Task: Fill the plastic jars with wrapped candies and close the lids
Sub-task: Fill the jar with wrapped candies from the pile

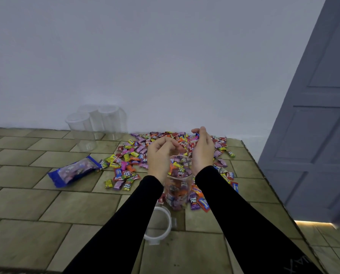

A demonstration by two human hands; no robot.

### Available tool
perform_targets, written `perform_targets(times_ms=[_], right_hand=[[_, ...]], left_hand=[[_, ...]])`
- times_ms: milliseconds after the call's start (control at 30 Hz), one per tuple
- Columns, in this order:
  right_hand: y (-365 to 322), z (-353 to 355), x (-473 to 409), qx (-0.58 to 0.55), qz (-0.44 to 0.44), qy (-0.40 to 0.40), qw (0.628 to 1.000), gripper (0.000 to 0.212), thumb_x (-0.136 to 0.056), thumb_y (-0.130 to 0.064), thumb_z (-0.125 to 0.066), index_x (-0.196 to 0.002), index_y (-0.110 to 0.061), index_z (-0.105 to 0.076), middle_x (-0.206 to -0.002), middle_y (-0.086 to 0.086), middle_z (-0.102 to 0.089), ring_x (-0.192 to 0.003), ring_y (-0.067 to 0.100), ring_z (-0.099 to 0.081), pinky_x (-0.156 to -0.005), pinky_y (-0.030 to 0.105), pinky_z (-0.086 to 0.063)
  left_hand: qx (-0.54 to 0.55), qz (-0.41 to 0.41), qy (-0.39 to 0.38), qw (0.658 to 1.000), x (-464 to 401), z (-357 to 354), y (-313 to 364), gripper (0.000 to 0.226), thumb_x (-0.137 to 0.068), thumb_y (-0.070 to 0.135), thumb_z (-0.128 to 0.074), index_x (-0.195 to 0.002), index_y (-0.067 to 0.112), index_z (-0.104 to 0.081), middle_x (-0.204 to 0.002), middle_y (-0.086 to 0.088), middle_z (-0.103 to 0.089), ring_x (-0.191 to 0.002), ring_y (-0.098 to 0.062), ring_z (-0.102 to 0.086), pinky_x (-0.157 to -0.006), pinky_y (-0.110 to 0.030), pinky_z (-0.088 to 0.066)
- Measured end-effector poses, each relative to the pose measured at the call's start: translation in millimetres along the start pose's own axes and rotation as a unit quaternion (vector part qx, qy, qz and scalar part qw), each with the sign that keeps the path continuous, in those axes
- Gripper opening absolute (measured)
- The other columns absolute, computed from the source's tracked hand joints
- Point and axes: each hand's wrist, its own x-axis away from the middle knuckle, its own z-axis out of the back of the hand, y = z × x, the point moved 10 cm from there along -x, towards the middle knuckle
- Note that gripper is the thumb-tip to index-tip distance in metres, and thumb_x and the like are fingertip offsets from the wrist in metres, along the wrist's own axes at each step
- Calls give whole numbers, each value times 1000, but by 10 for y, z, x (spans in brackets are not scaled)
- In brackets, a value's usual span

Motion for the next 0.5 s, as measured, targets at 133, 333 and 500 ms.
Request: perform_targets(times_ms=[133,333,500], right_hand=[[-15,-20,-15,6,11,-4,1000,36,-102,-37,-37,-83,-18,-61,-74,-12,-50,-65,1,-45,-61,18,-34],[-22,-24,-30,16,31,-7,999,36,-102,-36,-38,-82,-16,-61,-80,-15,-52,-67,-7,-48,-63,8,-37],[5,-50,-43,12,37,-17,999,33,-100,-39,-43,-80,-22,-62,-77,-12,-50,-65,0,-45,-61,15,-38]], left_hand=[[42,-29,90,995,34,301,-45,28,-91,-4,-43,-75,9,-63,-67,-4,-65,-69,-26,-63,-64,-26,-51],[0,170,-16,985,131,199,-813,67,-99,57,-22,-107,9,-69,-104,-9,-72,-88,-23,-64,-79,-36,-48],[45,202,-19,978,166,134,-1015,85,-94,68,-12,-87,14,-77,-97,-13,-74,-85,-23,-64,-85,-41,-47]])
